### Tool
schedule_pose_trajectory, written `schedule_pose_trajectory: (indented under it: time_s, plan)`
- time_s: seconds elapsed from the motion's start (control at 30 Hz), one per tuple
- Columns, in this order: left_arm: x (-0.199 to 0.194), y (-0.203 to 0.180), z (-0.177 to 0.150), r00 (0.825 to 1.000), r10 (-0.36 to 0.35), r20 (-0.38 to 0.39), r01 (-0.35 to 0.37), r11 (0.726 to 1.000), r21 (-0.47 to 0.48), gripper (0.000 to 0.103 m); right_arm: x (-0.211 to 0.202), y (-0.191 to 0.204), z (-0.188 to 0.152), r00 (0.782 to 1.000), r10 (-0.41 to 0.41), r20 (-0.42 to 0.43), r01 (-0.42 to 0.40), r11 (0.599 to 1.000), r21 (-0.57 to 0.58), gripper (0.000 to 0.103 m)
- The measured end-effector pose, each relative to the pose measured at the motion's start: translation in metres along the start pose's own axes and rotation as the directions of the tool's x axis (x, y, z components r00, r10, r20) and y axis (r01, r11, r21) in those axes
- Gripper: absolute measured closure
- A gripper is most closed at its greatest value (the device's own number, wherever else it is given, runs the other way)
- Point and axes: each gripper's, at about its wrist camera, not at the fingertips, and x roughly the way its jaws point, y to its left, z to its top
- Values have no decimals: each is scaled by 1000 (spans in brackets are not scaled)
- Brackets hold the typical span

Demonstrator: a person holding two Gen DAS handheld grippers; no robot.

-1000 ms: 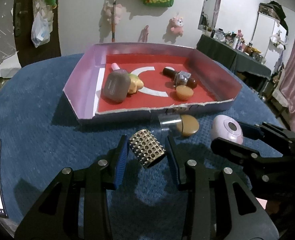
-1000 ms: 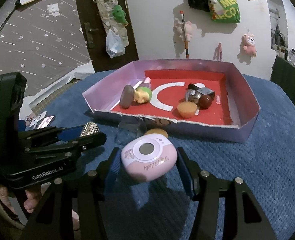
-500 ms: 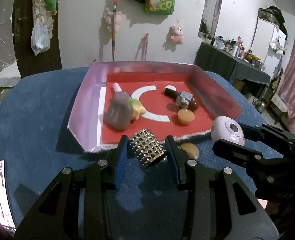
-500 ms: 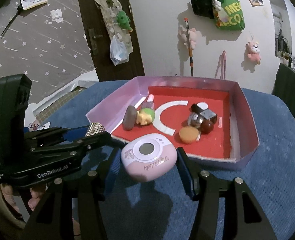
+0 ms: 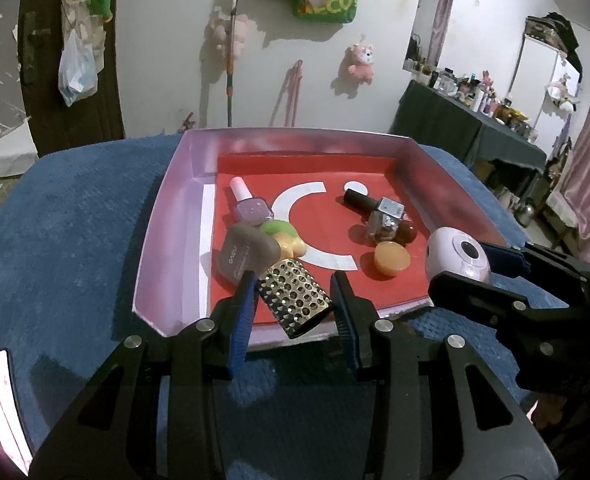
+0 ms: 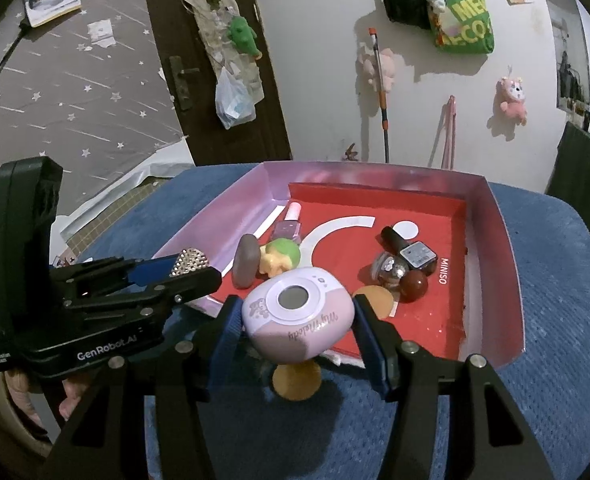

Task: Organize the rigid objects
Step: 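Lift the studded cylinder with the left tool while the right carries the pink case over the box, then lower the cylinder and pink case onto the red paper and open both tools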

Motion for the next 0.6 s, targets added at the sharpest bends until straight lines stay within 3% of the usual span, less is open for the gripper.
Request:
schedule_pose_trajectory:
  time_s: [0.6]
  plan:
    - [45, 10, 1, 991, -27, -132, 25, 1000, -16, 68, 50, -20, 7, 988, 55, -147, -47, 997, 60, 45]
